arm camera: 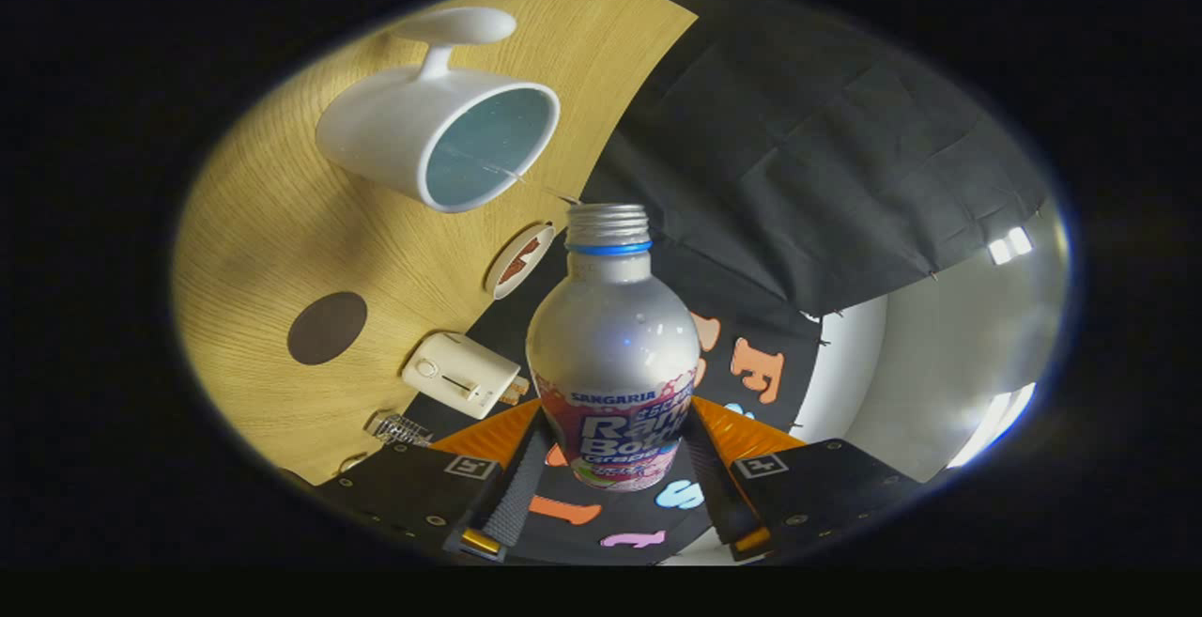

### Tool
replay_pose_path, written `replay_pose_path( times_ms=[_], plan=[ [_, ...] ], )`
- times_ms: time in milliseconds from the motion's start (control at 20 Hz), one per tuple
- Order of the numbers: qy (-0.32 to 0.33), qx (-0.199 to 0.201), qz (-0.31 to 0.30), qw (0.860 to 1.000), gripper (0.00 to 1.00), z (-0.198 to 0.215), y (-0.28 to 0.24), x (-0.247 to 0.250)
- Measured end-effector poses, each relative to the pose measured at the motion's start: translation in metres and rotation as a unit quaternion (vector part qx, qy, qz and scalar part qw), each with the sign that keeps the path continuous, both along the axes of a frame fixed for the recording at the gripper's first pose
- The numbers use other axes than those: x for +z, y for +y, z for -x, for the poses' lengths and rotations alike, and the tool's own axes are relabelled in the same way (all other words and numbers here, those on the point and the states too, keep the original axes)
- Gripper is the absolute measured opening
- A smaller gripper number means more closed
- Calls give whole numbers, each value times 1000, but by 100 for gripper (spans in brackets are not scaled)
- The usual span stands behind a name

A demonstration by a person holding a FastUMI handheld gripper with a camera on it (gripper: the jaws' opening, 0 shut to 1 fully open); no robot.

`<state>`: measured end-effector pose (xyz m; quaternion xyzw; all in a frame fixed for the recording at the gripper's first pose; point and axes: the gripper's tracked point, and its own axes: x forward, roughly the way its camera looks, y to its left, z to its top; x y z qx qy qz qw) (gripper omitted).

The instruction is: Take the bottle from table, then pour the juice into the cup, finally place the bottle on the coaster

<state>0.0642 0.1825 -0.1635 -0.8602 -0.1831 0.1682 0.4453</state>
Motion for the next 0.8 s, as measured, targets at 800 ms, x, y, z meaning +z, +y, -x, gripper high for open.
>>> replay_pose_path(
  times_ms=[800],
  plan=[
    [131, -63, -159, 976, 77, 1, -13, -55]
  ],
)
